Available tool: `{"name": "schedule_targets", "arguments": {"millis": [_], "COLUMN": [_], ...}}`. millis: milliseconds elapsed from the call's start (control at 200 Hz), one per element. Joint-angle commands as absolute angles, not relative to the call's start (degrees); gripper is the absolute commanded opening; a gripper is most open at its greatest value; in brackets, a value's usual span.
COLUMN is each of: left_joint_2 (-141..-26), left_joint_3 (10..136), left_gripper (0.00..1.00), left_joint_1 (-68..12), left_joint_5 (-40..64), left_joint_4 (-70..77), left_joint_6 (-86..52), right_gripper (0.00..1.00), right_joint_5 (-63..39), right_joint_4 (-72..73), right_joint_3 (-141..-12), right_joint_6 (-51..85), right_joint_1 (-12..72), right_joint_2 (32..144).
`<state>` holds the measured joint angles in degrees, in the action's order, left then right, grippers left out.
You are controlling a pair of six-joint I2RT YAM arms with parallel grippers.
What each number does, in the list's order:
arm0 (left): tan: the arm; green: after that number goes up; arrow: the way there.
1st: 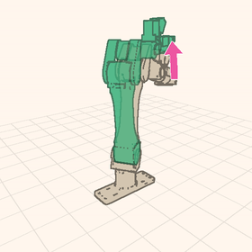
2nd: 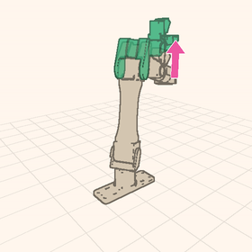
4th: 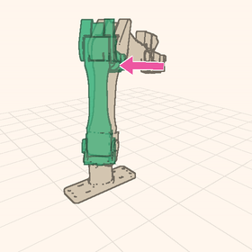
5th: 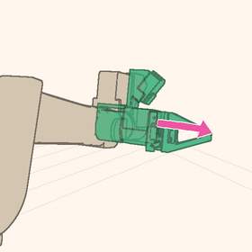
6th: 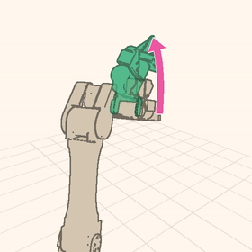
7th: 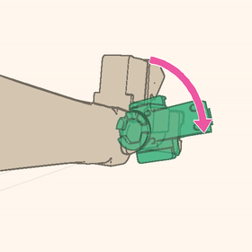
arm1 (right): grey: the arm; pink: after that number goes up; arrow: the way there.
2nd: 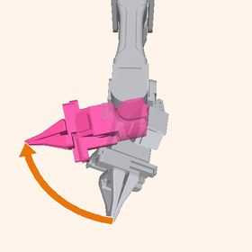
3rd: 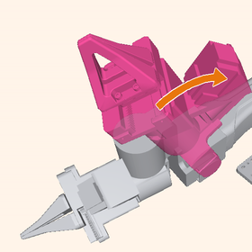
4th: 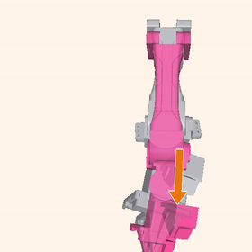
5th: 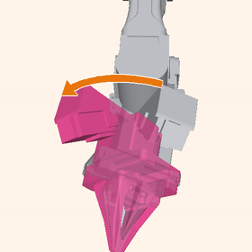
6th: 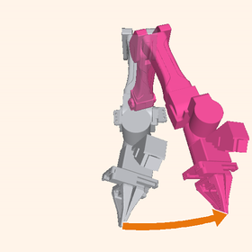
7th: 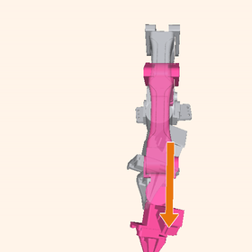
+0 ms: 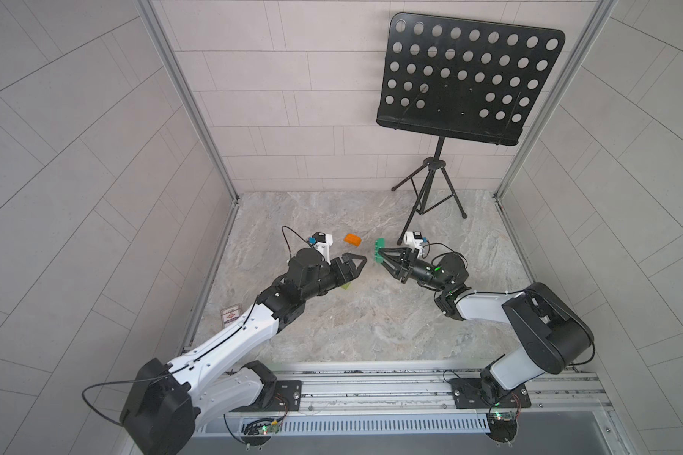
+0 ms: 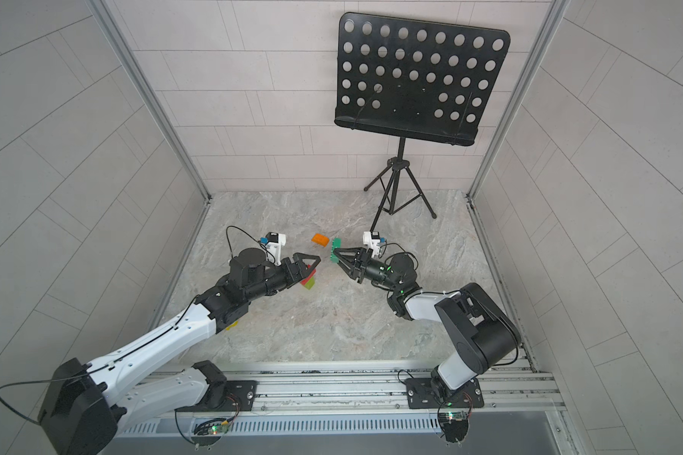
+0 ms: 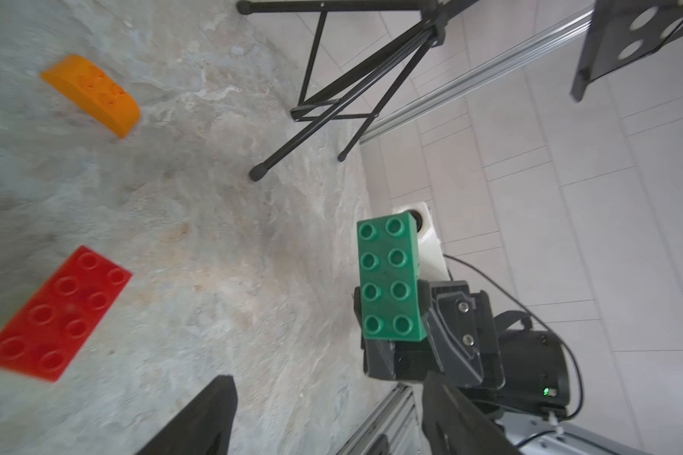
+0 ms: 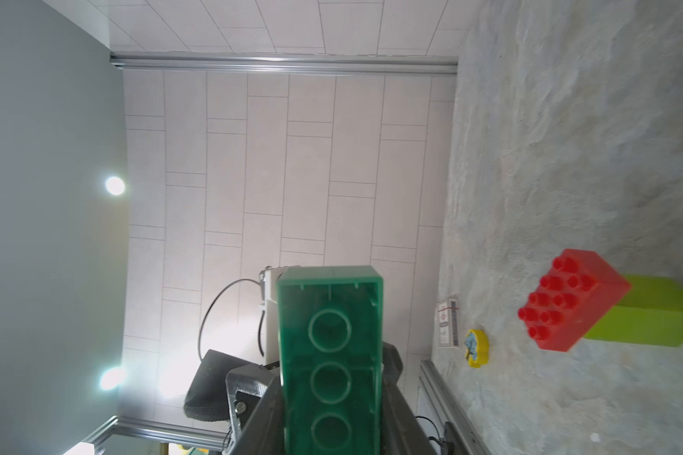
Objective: Assemble an ice cream with lego
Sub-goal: Pick up the lego brick from the center of the board.
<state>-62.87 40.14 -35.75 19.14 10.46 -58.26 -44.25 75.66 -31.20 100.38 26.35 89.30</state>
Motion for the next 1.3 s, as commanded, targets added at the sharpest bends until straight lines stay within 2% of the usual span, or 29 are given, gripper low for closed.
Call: {"name": "schedule_targets", "arguments": {"millis": [0, 100, 570, 811, 971, 1296], "left_joint_2": [-64.7, -67.5, -73.7, -75.6, -76.6, -77.4], "left_joint_3": [39.7, 40.4, 40.4, 42.2, 42.4, 43.0], "left_gripper": [0.8, 0.74, 0.69, 0.62, 0.61, 0.53], "left_joint_1": [-35.5, -35.3, -32.6, -32.0, -32.3, -32.4], "left_joint_5": [21.6, 24.5, 32.4, 35.9, 37.2, 37.2], "left_joint_4": [25.8, 30.5, 40.6, 42.2, 43.6, 43.6], "left_joint_6": [-64.5, -66.6, -74.0, -75.4, -76.6, -77.0], "right_gripper": [0.0, 0.0, 0.0, 0.0, 0.0, 0.0], "right_joint_5": [-47.0, -48.5, -52.3, -52.6, -52.4, -52.7], "right_joint_4": [80.8, 80.7, 80.8, 80.7, 80.8, 80.6], "right_joint_3": [-32.7, -33.6, -35.4, -35.4, -37.4, -38.0], "right_joint_6": [107.4, 108.5, 109.3, 109.7, 110.1, 110.4], "right_joint_1": [26.2, 25.9, 25.4, 25.4, 25.5, 25.6], "right_joint_2": [88.7, 88.8, 89.2, 88.9, 88.9, 89.7]}}
